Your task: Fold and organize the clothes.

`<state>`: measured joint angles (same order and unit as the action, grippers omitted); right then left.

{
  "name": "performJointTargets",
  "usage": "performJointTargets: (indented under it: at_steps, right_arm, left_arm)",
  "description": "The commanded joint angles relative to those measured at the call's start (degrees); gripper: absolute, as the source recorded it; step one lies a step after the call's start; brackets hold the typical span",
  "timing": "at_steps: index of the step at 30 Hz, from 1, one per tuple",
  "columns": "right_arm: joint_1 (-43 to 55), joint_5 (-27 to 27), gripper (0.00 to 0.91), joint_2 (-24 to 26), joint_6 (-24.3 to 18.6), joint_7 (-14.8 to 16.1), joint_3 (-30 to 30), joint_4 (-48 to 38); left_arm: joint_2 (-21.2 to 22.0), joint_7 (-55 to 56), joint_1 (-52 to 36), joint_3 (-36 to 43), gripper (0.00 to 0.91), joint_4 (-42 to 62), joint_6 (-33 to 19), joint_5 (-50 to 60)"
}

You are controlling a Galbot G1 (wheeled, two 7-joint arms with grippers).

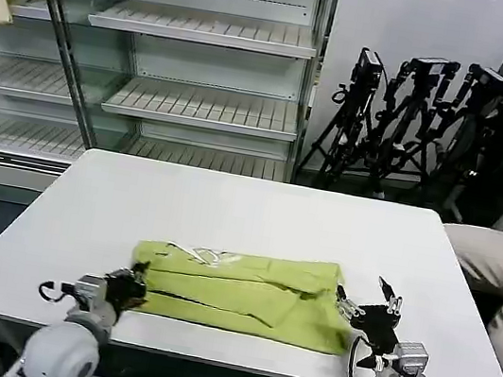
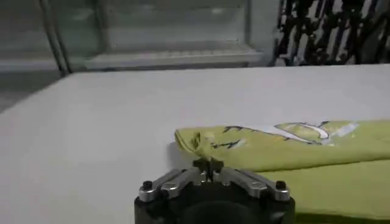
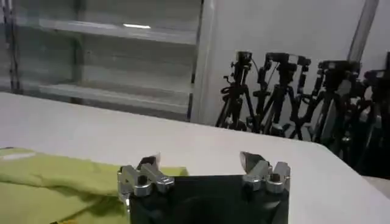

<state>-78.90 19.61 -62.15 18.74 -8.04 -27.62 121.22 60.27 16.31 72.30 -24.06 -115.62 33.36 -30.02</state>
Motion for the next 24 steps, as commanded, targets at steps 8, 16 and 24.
performJointTargets:
  at_steps: [8,16,24]
  right_arm:
    - [-0.09,0.0,0.907,-0.25,-0.16,0.04,-0.23,0.17]
    - [-1.81,0.14,0.907,-0.19,-0.29,-0.01,-2.29,0.95]
    - [-3.26,0.66,0.907,0.02,-0.18,0.05,-5.47,2.41]
  left_arm:
    - [-18.95,-10.39,4.21,-21.94,0.01,5.14,-0.37,3.52]
    - [-13.05,-10.13,2.76,-11.6,0.01,-5.81,-0.45,8.83]
    - [-6.12,-9.99,-2.22,2.15,0.01,-10.52,-0.28,10.22]
